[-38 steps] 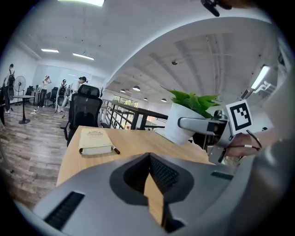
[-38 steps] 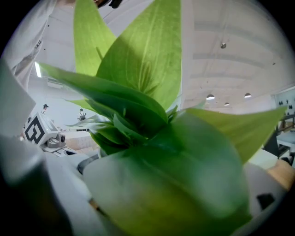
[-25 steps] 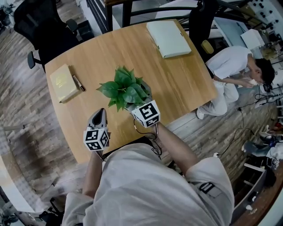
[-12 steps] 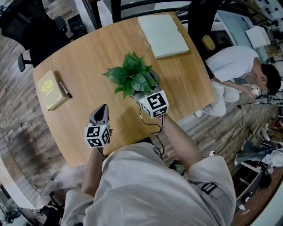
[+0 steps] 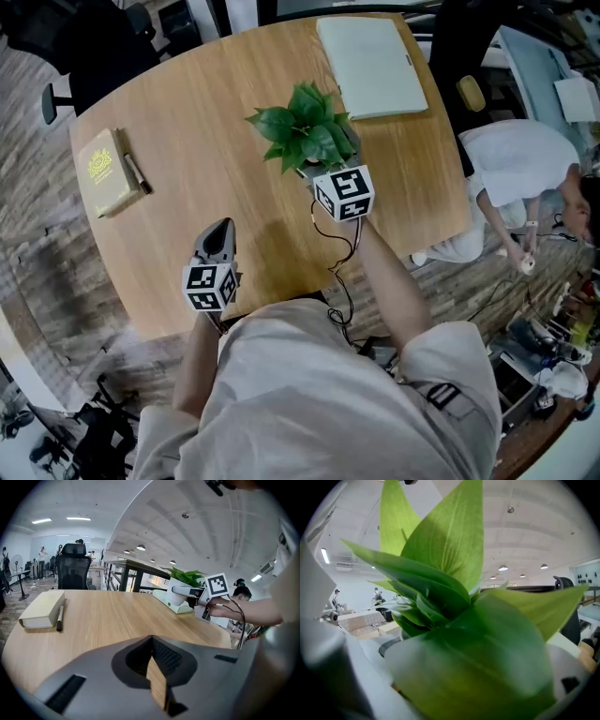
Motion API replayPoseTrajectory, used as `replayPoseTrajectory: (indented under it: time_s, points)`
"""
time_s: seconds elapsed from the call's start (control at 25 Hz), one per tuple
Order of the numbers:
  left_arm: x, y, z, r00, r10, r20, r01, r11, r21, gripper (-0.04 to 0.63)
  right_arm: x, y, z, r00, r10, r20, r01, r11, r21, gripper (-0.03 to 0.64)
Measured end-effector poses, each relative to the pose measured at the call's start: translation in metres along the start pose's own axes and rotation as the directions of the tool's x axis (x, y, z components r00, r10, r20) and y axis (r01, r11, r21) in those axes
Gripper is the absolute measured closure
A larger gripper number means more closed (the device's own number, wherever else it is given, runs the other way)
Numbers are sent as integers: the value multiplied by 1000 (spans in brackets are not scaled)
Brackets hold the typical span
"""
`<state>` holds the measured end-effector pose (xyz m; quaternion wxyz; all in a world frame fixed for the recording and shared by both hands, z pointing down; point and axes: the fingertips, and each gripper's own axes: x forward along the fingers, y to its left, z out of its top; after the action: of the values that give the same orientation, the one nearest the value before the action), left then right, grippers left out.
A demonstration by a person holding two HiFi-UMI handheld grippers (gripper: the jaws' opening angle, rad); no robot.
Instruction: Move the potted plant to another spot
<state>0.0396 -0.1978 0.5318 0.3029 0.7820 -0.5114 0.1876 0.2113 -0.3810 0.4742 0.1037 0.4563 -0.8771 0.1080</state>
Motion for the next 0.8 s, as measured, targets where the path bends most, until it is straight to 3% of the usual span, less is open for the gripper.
replayPoseTrajectory:
  time_s: [0.4, 0.8]
  points:
    - [1, 10, -22, 998, 27, -51, -29, 999, -31, 584, 37, -20, -62, 994, -14, -108, 20, 998, 54, 100]
    - [8, 8, -31, 997, 6, -74, -9, 999, -39, 583, 51, -18, -90, 987, -17, -157, 28, 997, 67, 100]
